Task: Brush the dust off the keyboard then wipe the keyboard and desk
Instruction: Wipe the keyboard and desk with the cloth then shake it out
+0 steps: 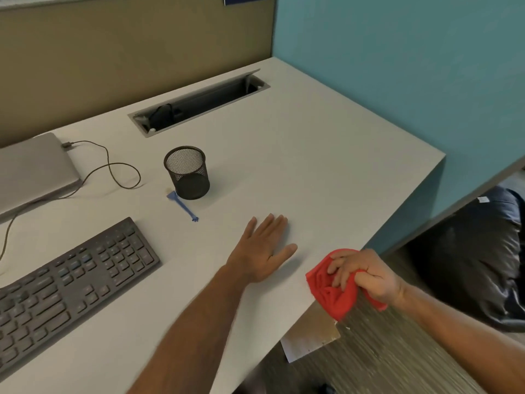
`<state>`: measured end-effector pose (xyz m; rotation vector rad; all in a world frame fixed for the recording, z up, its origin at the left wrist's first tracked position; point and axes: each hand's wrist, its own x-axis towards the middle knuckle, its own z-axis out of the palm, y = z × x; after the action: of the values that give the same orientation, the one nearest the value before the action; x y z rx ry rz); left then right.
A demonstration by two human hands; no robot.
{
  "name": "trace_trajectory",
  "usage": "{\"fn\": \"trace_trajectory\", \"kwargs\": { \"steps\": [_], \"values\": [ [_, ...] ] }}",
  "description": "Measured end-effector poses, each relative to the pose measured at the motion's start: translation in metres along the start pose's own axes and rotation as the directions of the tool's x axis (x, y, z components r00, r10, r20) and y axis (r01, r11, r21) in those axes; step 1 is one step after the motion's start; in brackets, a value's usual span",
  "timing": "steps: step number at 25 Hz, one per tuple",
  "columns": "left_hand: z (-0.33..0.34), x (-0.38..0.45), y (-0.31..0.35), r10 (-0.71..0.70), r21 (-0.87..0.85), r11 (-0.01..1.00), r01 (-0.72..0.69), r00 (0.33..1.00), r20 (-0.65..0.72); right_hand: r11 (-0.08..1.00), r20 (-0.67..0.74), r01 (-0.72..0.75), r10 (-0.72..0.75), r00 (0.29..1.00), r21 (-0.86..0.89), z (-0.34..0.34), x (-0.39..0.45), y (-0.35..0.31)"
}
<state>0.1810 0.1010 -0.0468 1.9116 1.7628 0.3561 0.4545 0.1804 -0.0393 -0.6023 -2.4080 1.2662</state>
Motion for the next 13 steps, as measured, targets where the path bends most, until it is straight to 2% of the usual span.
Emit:
{"fn": "trace_trajectory", "kwargs": {
  "steps": [3, 5, 8, 10, 13],
  "values": [
    [-0.004, 0.002, 0.001, -0.001, 0.013, 1.0, 0.001, 0.999, 0.053, 0.993, -0.091, -0.114, 0.112, 0.99, -0.025, -0.012, -0.028, -0.004],
    [-0.006, 0.003, 0.0, -0.007, 0.016, 1.0, 0.006, 0.997, 0.081, 0.967, -0.141, -0.248, 0.239, 0.961, -0.055, -0.015, -0.053, -0.004],
    [-0.007, 0.004, 0.001, -0.01, 0.025, 1.0, 0.007, 0.995, 0.103, 0.876, -0.29, -0.483, 0.468, 0.835, 0.022, -0.01, -0.088, -0.006],
    [-0.007, 0.003, 0.001, -0.009, 0.048, 0.999, 0.004, 0.994, 0.108, 0.841, -0.387, -0.535, 0.521, 0.761, 0.08, -0.004, -0.098, -0.014],
    [-0.007, 0.003, 0.002, -0.01, 0.087, 0.996, -0.001, 0.992, 0.127, 0.811, -0.468, -0.583, 0.534, 0.705, 0.047, 0.004, -0.098, -0.019]
  ]
}}
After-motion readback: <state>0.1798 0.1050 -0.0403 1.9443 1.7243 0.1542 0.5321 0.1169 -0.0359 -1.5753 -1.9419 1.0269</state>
